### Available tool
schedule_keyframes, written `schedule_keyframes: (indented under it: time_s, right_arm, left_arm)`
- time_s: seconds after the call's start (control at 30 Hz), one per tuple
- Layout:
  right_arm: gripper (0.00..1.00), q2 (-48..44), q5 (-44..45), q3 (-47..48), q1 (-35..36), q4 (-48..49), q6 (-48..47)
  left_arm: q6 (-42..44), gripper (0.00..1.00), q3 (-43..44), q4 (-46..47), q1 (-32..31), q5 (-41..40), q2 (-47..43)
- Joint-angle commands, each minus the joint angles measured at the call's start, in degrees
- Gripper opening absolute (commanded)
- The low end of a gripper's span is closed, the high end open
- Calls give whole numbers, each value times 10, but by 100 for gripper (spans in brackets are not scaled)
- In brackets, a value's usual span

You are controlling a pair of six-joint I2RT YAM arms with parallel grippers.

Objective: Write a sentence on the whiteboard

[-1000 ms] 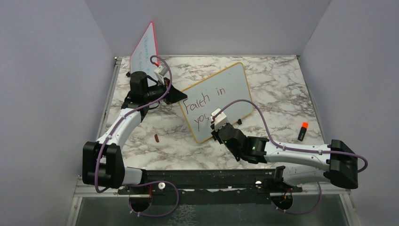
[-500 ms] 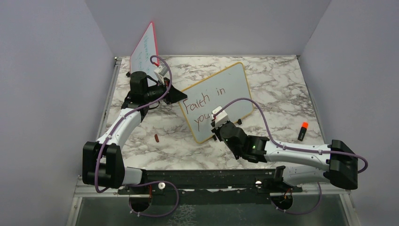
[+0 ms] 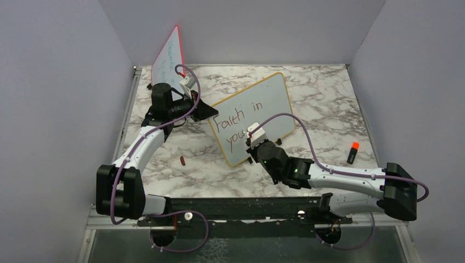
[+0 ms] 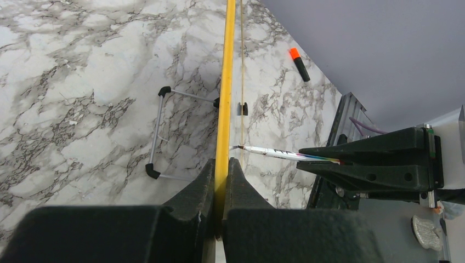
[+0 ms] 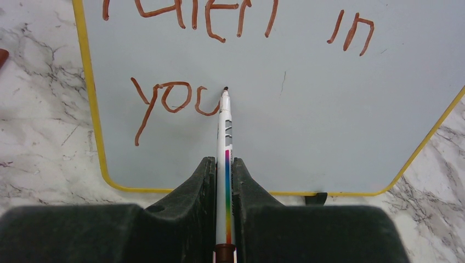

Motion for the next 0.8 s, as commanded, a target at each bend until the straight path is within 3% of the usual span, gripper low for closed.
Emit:
schedule_keyframes:
  time_s: [0.0, 0.77]
  right_arm:
    - [1, 2, -5, 8, -4, 1, 5]
    - [1, -6, -36, -4, -5, -90, 62]
  left_arm:
    - [27, 0, -10, -43, -11, -17, 14]
    - [28, 0, -9, -45, -11, -18, 13]
